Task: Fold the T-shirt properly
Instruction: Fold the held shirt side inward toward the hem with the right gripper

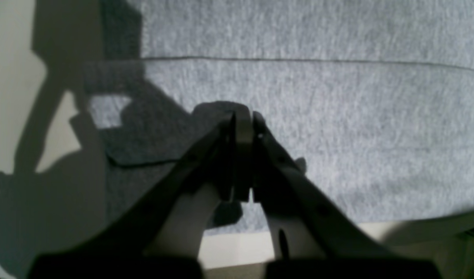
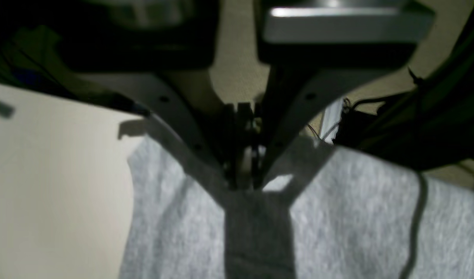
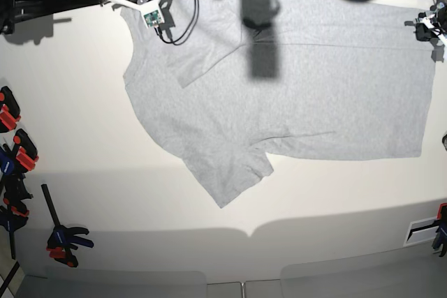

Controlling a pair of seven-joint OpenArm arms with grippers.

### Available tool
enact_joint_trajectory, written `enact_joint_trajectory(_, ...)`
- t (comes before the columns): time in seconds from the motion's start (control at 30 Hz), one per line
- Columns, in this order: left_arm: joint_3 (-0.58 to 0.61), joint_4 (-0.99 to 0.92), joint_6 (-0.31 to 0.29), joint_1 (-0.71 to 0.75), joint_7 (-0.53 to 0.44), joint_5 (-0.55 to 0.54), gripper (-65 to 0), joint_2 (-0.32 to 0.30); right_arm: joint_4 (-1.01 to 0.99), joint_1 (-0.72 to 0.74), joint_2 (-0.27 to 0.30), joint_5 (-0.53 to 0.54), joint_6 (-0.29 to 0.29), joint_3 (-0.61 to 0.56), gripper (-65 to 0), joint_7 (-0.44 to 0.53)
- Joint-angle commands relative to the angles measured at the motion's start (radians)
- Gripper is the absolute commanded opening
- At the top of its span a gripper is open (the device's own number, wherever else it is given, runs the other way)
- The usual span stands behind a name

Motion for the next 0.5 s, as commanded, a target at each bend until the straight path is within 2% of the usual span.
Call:
enact_joint_trajectory(0.0, 0.005, -0.007, 0.007, 0.029, 0.086, 0.064, -65.0, -0.008, 0.022, -0.009, 0.003, 0.003, -0.002, 0.003, -65.0, 0.013)
enact_joint_trajectory(0.47, 0.005, -0.007, 0.008, 0.105, 0.097, 0.045, -65.0, -0.005, 0.022, -0.003, 0.002, 0.003, -0.002, 0.003, -65.0, 0.039)
